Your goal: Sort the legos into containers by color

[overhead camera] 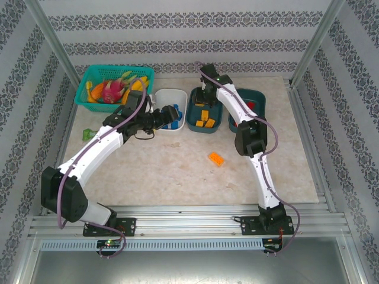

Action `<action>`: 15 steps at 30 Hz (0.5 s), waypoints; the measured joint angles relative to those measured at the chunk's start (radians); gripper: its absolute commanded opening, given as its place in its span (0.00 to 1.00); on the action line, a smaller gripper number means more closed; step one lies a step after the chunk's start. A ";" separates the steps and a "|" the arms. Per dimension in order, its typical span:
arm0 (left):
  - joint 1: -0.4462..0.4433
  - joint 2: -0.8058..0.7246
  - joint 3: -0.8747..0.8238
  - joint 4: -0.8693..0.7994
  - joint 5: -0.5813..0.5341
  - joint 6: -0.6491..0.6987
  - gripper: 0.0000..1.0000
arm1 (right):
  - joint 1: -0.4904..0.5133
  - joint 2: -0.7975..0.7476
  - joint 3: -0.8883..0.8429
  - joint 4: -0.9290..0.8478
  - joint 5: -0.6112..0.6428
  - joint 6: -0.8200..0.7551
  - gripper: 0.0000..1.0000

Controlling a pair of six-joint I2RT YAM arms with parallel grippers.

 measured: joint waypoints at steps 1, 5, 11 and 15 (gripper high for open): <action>0.000 0.008 0.007 0.003 0.000 0.002 0.89 | -0.004 0.017 0.017 -0.003 -0.006 -0.005 0.40; 0.000 0.034 0.024 0.006 0.000 0.006 0.89 | -0.014 0.082 0.073 -0.012 -0.046 -0.021 0.44; 0.000 0.051 0.035 0.006 0.001 0.006 0.89 | -0.019 0.103 0.073 -0.042 -0.080 -0.036 0.62; 0.000 0.056 0.037 0.006 0.003 0.011 0.89 | -0.019 0.096 0.072 -0.048 -0.087 -0.043 0.65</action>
